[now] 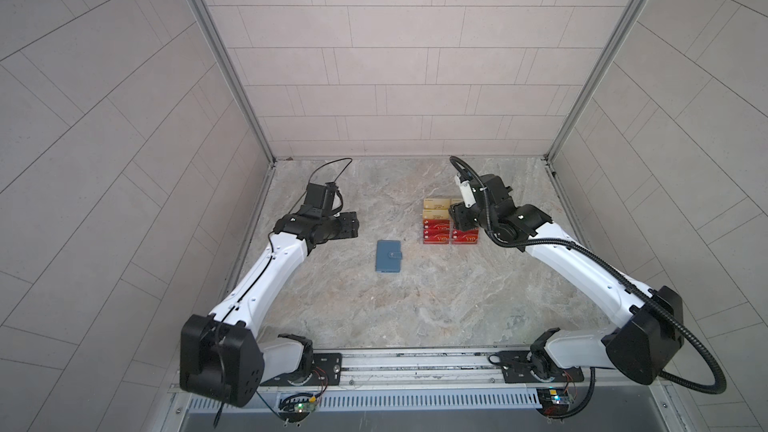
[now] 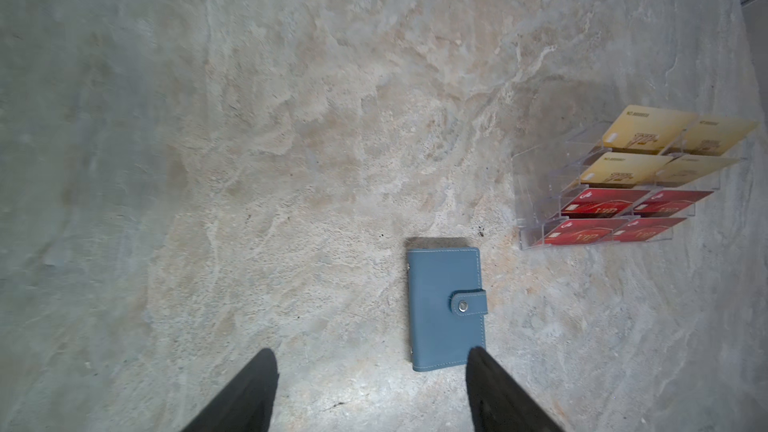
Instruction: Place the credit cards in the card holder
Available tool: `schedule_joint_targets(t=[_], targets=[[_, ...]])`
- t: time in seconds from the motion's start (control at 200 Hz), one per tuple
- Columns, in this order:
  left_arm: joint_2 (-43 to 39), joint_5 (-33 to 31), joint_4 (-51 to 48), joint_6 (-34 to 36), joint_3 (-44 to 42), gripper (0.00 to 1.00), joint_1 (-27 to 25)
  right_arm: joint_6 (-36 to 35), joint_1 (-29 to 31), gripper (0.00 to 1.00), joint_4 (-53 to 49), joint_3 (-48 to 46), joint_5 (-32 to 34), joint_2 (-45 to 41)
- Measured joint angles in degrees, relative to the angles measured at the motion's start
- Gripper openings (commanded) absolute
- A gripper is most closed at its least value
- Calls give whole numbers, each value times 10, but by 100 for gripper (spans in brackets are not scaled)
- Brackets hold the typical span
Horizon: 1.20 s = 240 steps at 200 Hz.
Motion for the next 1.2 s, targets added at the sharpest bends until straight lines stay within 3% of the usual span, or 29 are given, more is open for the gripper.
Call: schedule_joint_targets(t=[0.23,0.451,0.576,0.861,1.202], targets=[[108,118,-6,3,56,68,-4,45,64,54,-5,18,-30,49],[198,179,-11,19,73,62,-10,101,95,49,45,12,-72,125],[227,196,2,20,60,56,-11,130,104,45,80,12,-91,169],[264,203,48,4,15,59,-11,155,127,43,111,33,-127,264],[274,209,100,-25,-25,59,-28,176,127,35,144,37,-146,315]])
